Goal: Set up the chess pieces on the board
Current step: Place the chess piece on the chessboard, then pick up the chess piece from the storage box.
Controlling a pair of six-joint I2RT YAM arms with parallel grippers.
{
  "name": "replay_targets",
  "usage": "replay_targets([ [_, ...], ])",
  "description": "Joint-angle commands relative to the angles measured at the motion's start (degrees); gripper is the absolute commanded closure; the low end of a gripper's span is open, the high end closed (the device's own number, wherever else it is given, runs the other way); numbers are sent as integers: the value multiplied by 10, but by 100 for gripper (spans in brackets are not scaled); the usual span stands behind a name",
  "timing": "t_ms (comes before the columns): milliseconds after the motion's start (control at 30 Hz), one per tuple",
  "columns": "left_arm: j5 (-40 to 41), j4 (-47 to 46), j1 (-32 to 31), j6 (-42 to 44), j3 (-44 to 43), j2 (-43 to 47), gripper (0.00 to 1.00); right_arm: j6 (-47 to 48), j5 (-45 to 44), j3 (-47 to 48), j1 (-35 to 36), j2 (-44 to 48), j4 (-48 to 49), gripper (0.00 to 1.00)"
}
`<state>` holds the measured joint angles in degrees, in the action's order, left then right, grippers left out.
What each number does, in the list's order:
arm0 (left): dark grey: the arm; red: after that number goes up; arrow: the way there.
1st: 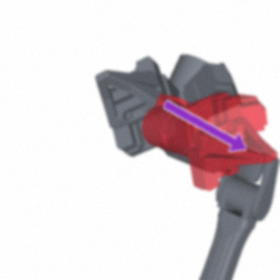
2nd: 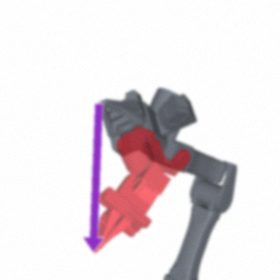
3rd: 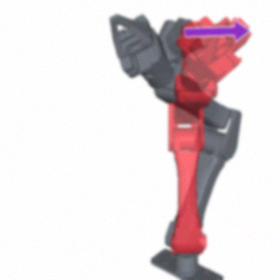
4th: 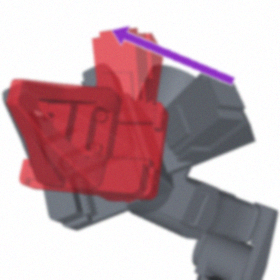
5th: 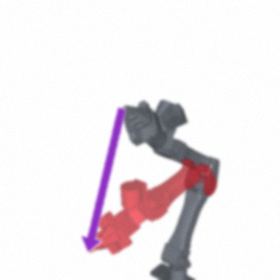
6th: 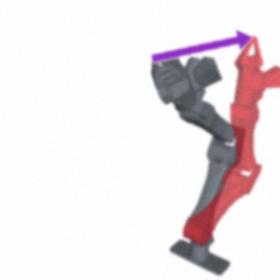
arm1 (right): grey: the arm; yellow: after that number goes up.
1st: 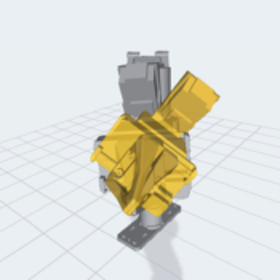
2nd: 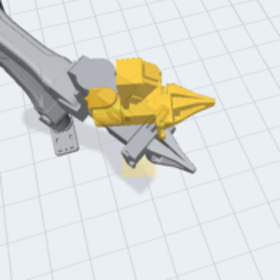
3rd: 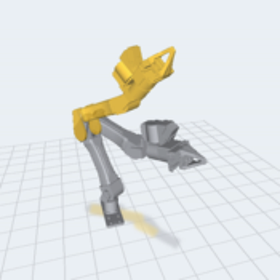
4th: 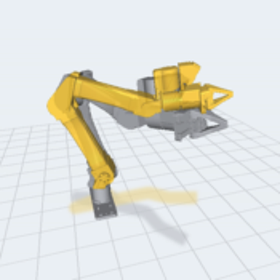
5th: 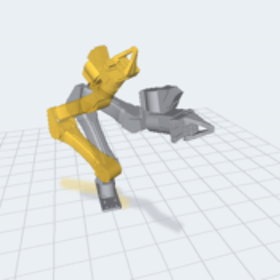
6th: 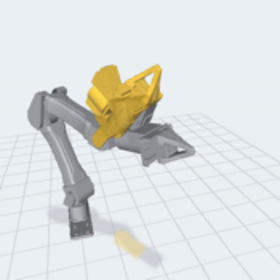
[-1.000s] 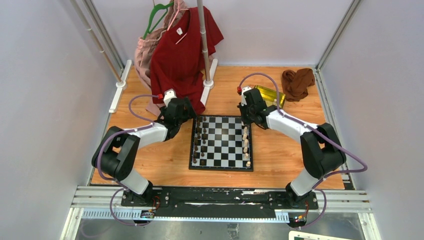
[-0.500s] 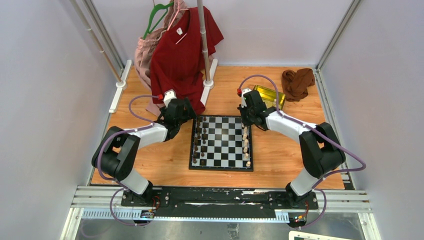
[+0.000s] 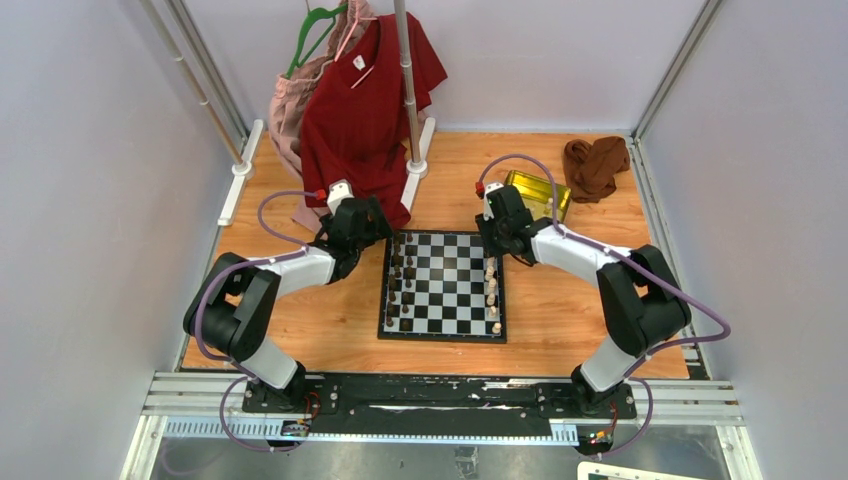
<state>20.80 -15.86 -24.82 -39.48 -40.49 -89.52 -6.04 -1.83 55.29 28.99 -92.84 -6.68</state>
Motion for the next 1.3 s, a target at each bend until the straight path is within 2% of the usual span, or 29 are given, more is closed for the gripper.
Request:
replay_targets([
  [0, 3, -16, 6, -5, 8, 5, 0, 0, -14, -6, 13, 23, -10, 67],
  [400, 5, -16, 6, -2, 10, 14, 0, -1, -28, 27, 20, 64, -27, 65],
  [633, 5, -16, 6, 1, 5, 10, 0, -1, -97, 70, 16, 73, -29, 63],
  [700, 8, -15, 6, 2, 5, 9, 0, -3, -124, 86, 9, 66, -30, 58],
  [933, 8, -16, 13, 3, 4, 4, 0, -13, -167, 136, -51, 35, -32, 47],
  [1267, 3, -17, 20, 1, 1, 0, 0, -48, -154, 168, -152, -58, -41, 46],
])
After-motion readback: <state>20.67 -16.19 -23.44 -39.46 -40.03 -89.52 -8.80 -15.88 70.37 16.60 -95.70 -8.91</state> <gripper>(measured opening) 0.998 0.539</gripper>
